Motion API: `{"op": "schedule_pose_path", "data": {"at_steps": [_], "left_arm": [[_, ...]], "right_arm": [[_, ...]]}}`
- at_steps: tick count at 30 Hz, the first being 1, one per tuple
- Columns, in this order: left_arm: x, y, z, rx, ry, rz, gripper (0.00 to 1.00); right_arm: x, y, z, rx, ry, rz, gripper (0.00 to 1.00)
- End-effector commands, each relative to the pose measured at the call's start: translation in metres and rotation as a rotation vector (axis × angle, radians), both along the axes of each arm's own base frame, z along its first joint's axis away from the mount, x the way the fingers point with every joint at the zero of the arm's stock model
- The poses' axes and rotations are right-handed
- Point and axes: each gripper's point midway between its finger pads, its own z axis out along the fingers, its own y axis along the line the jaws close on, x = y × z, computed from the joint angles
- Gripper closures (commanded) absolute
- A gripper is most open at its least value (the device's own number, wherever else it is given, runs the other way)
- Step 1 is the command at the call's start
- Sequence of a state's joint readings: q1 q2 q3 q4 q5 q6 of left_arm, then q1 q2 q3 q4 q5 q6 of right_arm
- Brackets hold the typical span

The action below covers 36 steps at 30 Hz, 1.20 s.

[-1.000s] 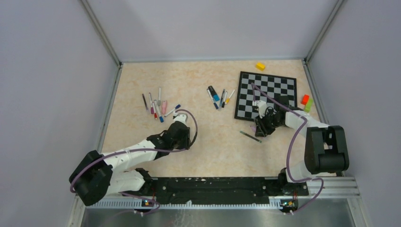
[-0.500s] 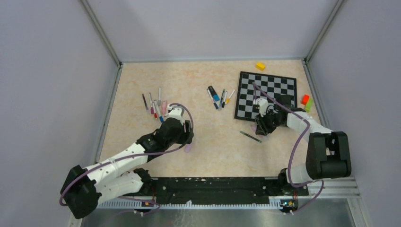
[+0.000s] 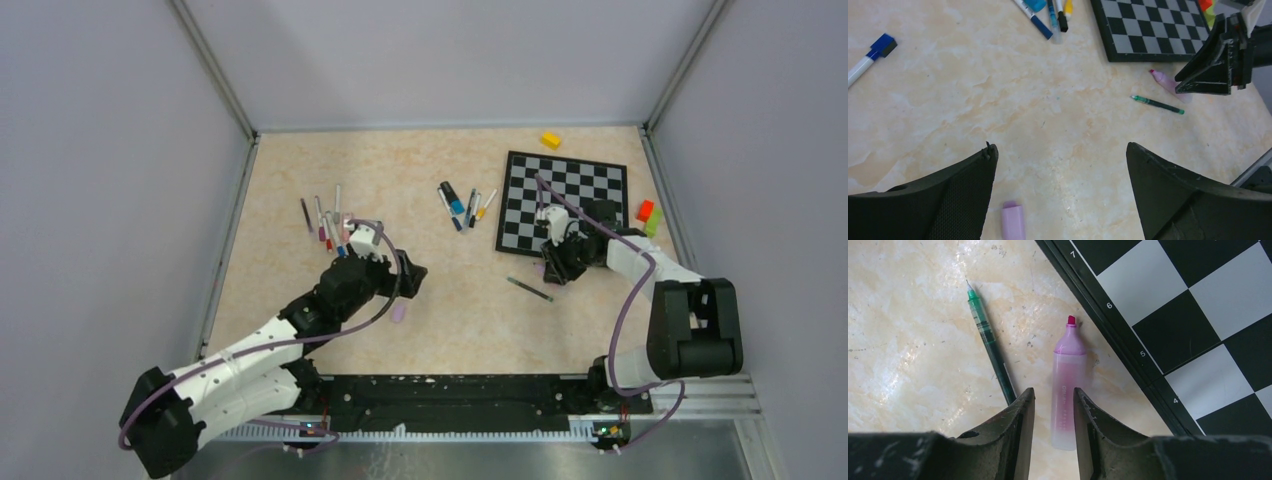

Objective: Open the pen caps
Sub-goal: Place the pen at the center of the board, then pick up the pen from the center of the board.

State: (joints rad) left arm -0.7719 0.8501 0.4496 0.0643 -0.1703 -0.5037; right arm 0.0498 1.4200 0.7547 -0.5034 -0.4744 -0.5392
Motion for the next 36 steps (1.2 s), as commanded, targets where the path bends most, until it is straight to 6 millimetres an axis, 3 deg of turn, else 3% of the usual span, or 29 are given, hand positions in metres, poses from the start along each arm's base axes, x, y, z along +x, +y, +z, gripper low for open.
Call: {"op": "schedule_pose_path", "data": {"at_steps": [1,8,15,21,22,26,29,36], "left_arm": [[0.012,-0.023,0.034,-0.125,-0.094,-0.04,0.01],[0.043,-0.046,0.027,-0.11,-0.005,0.016,0.01],[0.092,-0.057,-0.003,-0.041,0.118,0.221,0.03],[0.134,-0.064,-0.047,0.172,0.338,0.409,0.21],[0.146,-0.072,-0.04,0.187,0.347,0.42,0.25],[0.175,-0.084,-0.053,0.295,0.397,0.43,0.37],[0.189,-0.091,-0.064,0.348,0.403,0.427,0.42],[0.21,-0.1,-0.064,0.37,0.389,0.426,0.5]], "right_arm": [[0.023,-0.001,0.029,0.007,-0.12,-0.016,0.66],[0.025,0.004,0.047,0.034,-0.181,-0.003,0.64],[0.035,0.0,0.056,0.038,-0.206,-0.083,0.64],[0.036,0.002,0.058,0.051,-0.207,-0.086,0.64],[0.036,0.002,0.057,0.048,-0.208,-0.088,0.64],[0.037,0.0,0.057,0.04,-0.208,-0.092,0.64],[0.036,-0.001,0.055,0.033,-0.208,-0.095,0.64],[0.037,-0.001,0.052,0.03,-0.196,-0.093,0.64]]}}
